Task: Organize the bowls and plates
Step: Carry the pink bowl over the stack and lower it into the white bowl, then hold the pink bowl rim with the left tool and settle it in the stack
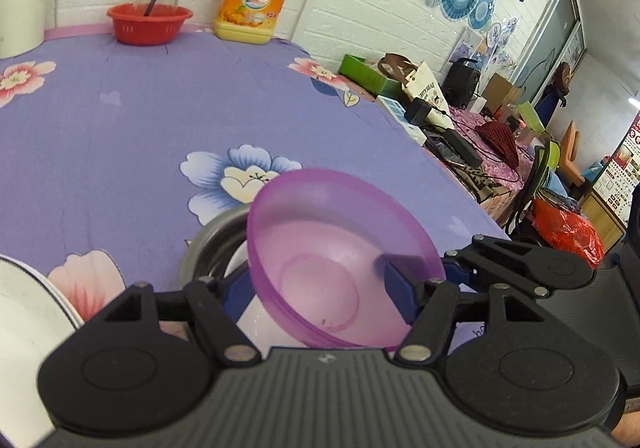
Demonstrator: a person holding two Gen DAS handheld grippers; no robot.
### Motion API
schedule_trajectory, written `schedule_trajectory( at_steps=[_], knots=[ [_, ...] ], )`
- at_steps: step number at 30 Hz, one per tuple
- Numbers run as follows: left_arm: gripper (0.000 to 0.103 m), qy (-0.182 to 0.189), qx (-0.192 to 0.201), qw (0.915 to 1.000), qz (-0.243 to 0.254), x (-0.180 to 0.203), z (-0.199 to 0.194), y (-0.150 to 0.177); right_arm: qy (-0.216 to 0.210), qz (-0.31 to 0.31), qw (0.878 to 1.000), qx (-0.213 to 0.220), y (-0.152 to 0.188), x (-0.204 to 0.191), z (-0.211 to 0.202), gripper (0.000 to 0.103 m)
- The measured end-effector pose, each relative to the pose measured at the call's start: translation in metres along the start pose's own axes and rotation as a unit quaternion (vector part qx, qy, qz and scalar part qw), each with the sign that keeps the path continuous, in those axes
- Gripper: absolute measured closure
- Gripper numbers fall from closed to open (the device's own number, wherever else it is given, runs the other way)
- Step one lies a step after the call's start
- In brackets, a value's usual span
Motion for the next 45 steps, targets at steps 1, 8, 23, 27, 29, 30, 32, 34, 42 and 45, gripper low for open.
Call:
schedule_trajectory(
  at_steps=[1, 8, 23, 27, 29, 30, 32, 34, 42, 45],
  knots=[
    [0.032, 0.002, -0.001, 1.0, 0.0, 0.0, -0.001, 0.001, -0.002, -0.001, 1.0, 0.001, 0.003, -0.001, -0.002, 0.0],
    [0.024, 0.024, -0.001, 0.9997, -0.002, -0.003, -0.009, 0.002, -0.002, -0.003, 1.0, 0.012, 0.012, -0.008, -0.018, 0.0],
    [0.012, 0.031, 0.064, 0.9947, -0.074, -0.02, -0.043, -0.009, 0.051, 0.118, 0.987, 0.092, 0.037, 0.014, -0.068, 0.0],
    [0.011, 0.019, 0.05, 0.9953, -0.081, -0.026, -0.036, -0.007, 0.073, 0.149, 0.983, 0.083, 0.04, 0.033, -0.05, 0.0],
    [0.011, 0.009, 0.045, 0.9953, -0.086, -0.031, -0.033, -0.007, 0.064, 0.153, 0.984, 0.067, 0.044, 0.037, -0.037, 0.0],
    [0.011, 0.006, 0.043, 0.995, -0.09, -0.035, -0.032, -0.007, 0.063, 0.154, 0.984, 0.058, 0.047, 0.037, -0.031, 0.0],
    [0.011, 0.001, 0.035, 0.9948, -0.095, -0.041, -0.029, -0.007, 0.062, 0.153, 0.985, 0.044, 0.051, 0.037, -0.024, 0.0],
    [0.011, -0.004, 0.031, 0.9945, -0.1, -0.045, -0.026, -0.008, 0.06, 0.159, 0.985, 0.042, 0.053, 0.039, -0.023, 0.0],
    [0.011, -0.036, 0.009, 0.9971, -0.066, -0.046, -0.018, -0.017, 0.053, 0.188, 0.977, 0.079, 0.04, 0.05, -0.036, 0.0],
    [0.011, -0.053, -0.002, 0.9972, -0.052, -0.046, -0.01, -0.017, 0.046, 0.206, 0.976, 0.062, 0.046, 0.052, -0.023, 0.0]
  ],
)
Point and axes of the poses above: each gripper's, at about its wrist camera, not at the fingertips, and z roughly the way its jaws point, x to its right, y to its underside, the point moved 6 cm from there along z, roughly the way its jaws point, and after that the axes turned 15 degrees about -z, right-handed, at the moved point
